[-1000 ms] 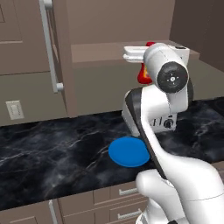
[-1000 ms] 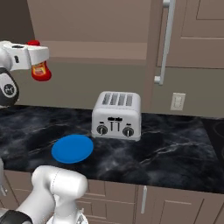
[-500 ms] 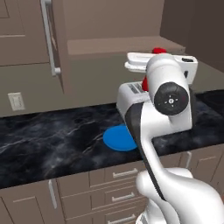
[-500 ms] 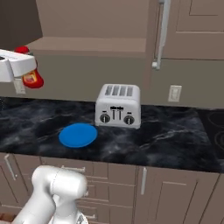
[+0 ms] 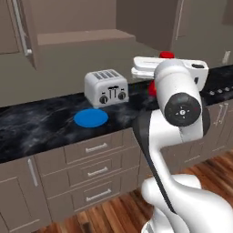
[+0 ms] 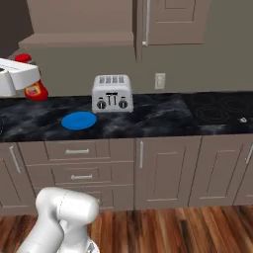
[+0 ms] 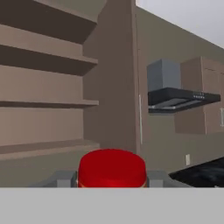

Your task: Move the hot dog bun to the plate on the dining table and place the condiment next to that plate. Then navigate to the fridge and take the sausage and place it on the plate as well.

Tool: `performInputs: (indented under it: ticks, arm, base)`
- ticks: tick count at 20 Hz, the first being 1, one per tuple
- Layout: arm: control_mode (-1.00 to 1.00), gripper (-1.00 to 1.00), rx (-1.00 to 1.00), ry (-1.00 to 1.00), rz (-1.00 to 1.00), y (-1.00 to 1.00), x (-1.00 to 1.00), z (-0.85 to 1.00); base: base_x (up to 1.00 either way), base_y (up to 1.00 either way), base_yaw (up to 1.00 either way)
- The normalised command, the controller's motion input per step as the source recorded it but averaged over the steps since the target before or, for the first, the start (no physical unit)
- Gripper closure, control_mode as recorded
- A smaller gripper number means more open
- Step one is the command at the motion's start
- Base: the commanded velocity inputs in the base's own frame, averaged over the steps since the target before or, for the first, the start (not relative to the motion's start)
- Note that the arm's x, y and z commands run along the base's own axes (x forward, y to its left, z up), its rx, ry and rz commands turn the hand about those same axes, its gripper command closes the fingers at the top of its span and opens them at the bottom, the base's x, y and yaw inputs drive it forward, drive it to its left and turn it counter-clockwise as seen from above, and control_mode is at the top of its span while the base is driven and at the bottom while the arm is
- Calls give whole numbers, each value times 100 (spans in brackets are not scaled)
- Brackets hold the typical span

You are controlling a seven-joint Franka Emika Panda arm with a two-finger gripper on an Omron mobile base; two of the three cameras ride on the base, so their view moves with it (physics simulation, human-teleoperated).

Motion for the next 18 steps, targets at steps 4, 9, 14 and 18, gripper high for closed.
performInputs:
  ticks: [4,9,14,18]
  arm:
    - [100,100,0,0,0,0,0,0]
    - [100,100,0,0,0,0,0,0]
    - [100,100,0,0,0,0,0,0]
    - [100,100,0,0,0,0,0,0]
  base:
    - [-99,21,-52]
    - [-100,8,-55]
    - [-100,-8,-53]
    - [-95,-19,-55]
